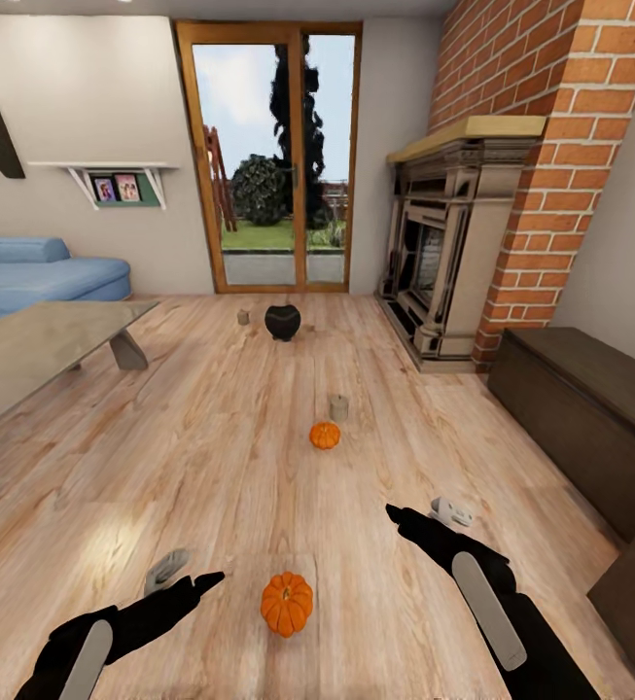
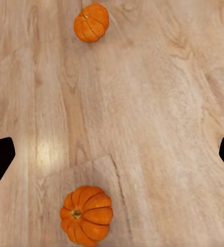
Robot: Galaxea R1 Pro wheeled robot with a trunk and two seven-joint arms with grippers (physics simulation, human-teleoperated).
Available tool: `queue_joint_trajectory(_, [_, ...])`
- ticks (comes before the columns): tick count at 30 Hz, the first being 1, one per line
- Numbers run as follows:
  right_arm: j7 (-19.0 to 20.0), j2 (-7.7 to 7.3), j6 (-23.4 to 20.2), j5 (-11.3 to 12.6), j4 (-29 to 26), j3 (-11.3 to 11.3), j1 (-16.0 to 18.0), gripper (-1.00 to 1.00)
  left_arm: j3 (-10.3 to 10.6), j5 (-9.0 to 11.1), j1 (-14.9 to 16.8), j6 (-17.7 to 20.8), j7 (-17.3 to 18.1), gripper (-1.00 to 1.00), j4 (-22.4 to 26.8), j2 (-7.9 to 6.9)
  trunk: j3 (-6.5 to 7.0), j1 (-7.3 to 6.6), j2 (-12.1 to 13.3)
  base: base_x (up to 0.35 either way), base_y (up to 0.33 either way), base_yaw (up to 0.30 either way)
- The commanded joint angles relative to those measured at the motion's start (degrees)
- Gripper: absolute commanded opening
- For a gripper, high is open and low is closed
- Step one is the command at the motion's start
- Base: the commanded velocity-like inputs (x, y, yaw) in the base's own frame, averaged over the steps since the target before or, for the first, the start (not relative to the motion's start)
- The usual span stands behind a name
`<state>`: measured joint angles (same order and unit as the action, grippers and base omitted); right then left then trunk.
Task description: Place each of the two pumpkins and all three candles from the living room inside a cabinet in the living room (use any cabinet), then make sure every cabinet is closed, and position the cauldron so it is next to a table in the living room.
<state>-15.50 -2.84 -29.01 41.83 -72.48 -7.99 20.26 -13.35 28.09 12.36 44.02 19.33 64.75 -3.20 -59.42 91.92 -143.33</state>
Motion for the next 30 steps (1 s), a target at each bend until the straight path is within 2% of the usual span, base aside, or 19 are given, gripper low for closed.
queue_joint_trajectory(1, [-0.6, -0.06, -0.1, 0.6, -0.1, -0.2, 0.0, 1.0, -0.7, 0.1, 0.0, 0.4, 0.2, 1.0, 0.0, 0.03, -0.28, 0.01, 0.0, 0.0, 0.0, 0.0])
queue_joint_trajectory(3, [-0.6, -0.06, -0.1, 0.6, -0.2, -0.2, 0.0, 1.0, -1.5, 0.1, 0.0, 0.4, 0.2, 1.0, -0.1, 0.14, -0.73, 0.06, -0.1, 0.0, 0.0, 0.0])
queue_joint_trajectory(9, [-0.6, -0.06, -0.1, 0.8, -0.2, -0.3, 0.1, 1.0, -2.2, 0.1, 0.0, 0.2, 0.2, 1.0, -2.0, 0.21, -2.06, 0.22, -0.1, 0.0, 0.0, 0.0])
queue_joint_trajectory(24, [-0.6, 0.15, -0.1, 0.9, -0.1, -0.4, 0.1, 1.0, -2.4, 0.1, 0.0, 0.0, 0.3, 1.0, -3.2, 0.18, -5.38, 0.6, -0.3, 0.0, 0.0, 0.0])
queue_joint_trajectory(26, [-0.6, 0.19, -0.1, 0.9, -0.1, -0.4, 0.1, 1.0, -2.4, 1.4, 0.0, 0.1, 0.3, 1.0, -3.2, 0.13, -5.82, 0.66, -0.4, 0.0, 0.0, 0.0])
queue_joint_trajectory(30, [-0.6, 0.2, -0.1, 0.9, -0.1, -0.4, 0.1, 1.0, -2.2, 5.7, 0.0, 0.1, 0.1, 1.0, -3.3, -0.07, -6.71, 0.76, -0.4, 0.0, 0.0, 0.0])
